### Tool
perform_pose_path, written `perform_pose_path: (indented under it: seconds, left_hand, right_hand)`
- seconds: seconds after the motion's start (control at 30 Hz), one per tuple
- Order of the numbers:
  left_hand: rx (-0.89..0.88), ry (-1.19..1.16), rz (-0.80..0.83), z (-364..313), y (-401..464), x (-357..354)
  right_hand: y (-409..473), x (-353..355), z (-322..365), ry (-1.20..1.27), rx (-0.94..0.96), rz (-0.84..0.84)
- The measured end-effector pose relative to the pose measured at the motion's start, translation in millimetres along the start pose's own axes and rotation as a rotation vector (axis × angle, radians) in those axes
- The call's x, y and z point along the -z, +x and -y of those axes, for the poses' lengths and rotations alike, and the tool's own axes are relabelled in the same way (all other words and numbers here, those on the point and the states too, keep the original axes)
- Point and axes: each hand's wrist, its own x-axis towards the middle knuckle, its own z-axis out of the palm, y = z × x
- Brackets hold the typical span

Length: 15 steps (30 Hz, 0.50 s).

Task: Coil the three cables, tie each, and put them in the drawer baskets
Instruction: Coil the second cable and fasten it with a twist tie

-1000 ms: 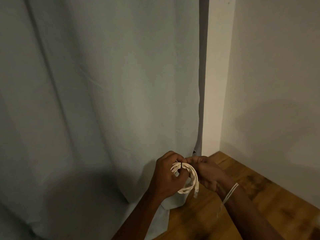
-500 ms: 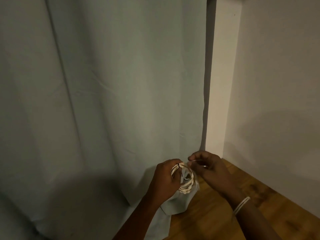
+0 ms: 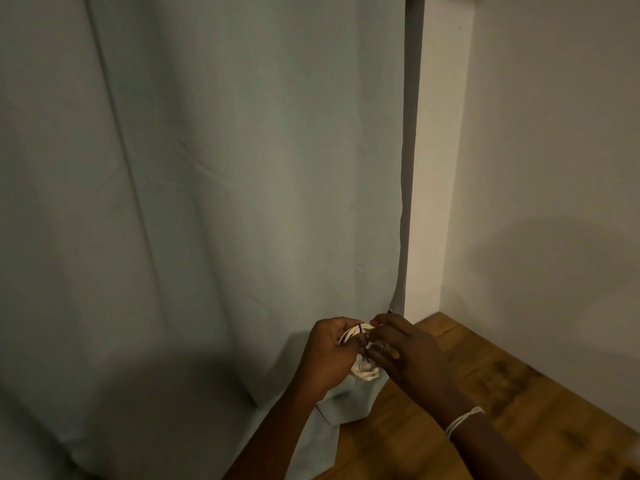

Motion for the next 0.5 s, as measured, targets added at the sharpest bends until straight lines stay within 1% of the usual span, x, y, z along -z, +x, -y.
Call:
perform_pose_path:
  seconds: [0.13,0.2,0.33,0.4,0.5]
  left_hand:
    - [0.020,-0.048,0.014,3.6,0.5,0.3]
    - [0.030,-0.065,0.024,7.4,1.7,0.3]
    - [0.008,-0.122,0.129,9.4,0.4,1.7]
    - [-0.039,-0.090,0.182,9.9,-2.7,1.3]
    - [-0.106,-0.005,0.190,9.2,-6.2,-0.4]
  right_hand:
    - [-8.7,0.0,-4.1,0.041,0.064,-0.006]
    - [-10.2,-0.9,-3.2,0.050,0.077,-0.043]
    - [-10.5,-4.1,-5.3,0.221,-0.047,-0.126]
    - [-10.2,-7.1,-10.7,0.259,-0.092,-0.182]
    - [-9.7,-9.9,-12.8,0.283,-0.137,-0.244]
